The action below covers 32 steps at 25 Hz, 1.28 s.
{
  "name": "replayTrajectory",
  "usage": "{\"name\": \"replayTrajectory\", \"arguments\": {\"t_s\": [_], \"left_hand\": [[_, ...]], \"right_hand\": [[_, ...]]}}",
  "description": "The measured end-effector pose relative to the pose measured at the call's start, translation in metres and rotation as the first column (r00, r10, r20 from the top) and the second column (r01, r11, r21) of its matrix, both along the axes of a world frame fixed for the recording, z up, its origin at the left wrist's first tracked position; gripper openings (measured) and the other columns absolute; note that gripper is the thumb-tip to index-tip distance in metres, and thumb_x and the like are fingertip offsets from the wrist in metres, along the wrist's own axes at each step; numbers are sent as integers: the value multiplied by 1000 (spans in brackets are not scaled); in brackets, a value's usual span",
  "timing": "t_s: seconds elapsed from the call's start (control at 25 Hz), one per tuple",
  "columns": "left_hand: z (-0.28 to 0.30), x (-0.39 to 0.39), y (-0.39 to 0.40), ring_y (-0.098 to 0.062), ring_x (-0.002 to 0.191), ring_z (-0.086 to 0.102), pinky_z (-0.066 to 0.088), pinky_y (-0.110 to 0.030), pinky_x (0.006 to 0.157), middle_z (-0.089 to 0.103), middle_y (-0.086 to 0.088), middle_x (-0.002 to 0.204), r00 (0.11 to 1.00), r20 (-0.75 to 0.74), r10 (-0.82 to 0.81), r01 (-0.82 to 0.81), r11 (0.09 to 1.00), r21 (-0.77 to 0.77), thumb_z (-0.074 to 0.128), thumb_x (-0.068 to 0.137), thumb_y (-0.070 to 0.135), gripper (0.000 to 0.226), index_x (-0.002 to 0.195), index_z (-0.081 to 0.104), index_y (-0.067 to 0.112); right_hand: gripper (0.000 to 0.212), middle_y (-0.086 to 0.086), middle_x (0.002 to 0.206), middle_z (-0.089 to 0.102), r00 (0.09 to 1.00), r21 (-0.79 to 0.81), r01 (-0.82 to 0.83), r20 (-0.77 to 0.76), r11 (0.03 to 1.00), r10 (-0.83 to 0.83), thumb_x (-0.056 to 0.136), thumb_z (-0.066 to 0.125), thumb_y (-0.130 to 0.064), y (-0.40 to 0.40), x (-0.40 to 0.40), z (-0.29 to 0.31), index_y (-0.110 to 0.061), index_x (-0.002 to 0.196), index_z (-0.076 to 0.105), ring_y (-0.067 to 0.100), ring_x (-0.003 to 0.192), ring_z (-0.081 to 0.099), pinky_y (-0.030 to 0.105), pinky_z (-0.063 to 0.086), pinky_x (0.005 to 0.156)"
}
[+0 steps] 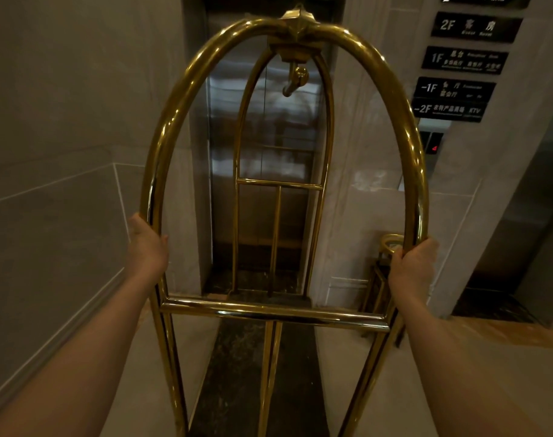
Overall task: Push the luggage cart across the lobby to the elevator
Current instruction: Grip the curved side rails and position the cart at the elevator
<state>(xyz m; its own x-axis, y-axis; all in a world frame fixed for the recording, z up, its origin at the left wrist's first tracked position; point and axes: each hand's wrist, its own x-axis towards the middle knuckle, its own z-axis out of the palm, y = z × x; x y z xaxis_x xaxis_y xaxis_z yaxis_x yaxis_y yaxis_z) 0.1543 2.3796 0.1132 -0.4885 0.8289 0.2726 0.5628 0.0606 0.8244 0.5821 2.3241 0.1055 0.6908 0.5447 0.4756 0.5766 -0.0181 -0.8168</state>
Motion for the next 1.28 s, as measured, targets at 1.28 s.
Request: {"name": "replayTrajectory", "arguments": {"t_s": [1.28], "left_hand": [[15, 4, -14, -43, 117, 52, 50, -57, 92, 43, -24, 137, 994, 82, -66, 73, 993, -96, 66, 87, 11, 76, 144, 17, 15]], "right_hand": [[38, 24, 108, 59, 995, -242, 26, 102, 970, -2, 95, 62, -24, -18, -2, 21, -3, 118, 40, 41, 94, 59, 47, 51, 68]]}}
